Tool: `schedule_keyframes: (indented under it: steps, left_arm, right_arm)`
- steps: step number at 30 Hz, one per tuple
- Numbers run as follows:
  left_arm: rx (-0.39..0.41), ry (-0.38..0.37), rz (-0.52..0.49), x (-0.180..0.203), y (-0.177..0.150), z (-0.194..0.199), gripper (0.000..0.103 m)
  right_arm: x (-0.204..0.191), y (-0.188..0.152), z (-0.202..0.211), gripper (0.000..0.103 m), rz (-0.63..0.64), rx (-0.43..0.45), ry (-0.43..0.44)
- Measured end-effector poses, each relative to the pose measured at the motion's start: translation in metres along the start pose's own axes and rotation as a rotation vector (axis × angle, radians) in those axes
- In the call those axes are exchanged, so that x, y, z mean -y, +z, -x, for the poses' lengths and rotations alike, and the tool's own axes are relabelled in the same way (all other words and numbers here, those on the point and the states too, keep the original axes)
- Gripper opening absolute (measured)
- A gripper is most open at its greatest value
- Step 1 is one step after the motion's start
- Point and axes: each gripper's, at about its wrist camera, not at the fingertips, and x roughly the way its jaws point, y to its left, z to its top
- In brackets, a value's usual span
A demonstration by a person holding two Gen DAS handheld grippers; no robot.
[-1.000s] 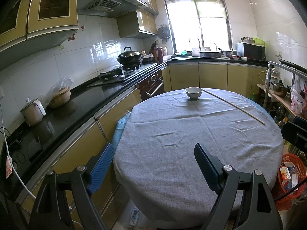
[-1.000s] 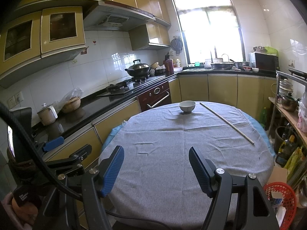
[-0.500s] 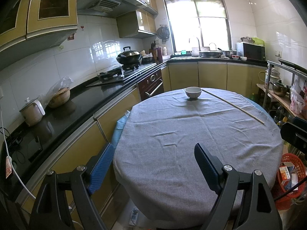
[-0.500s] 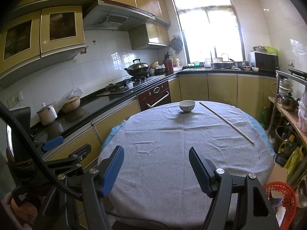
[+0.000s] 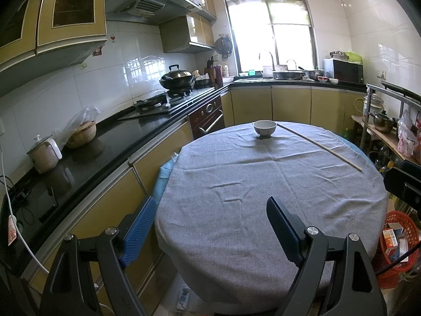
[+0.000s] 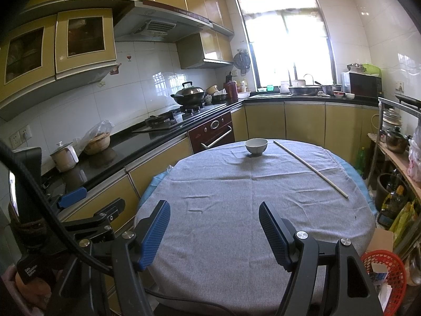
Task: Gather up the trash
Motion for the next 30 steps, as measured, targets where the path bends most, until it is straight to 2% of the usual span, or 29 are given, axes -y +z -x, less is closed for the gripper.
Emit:
schedule_keyframes:
  steps: [30]
  left_arm:
    - [-0.001,0.000,-0.006,0.0004,0.0014,-0.0014,0.086]
  right_arm:
    - [0.0053,0.0018,-0.0004,0.073,-0.007,0.002,-0.006]
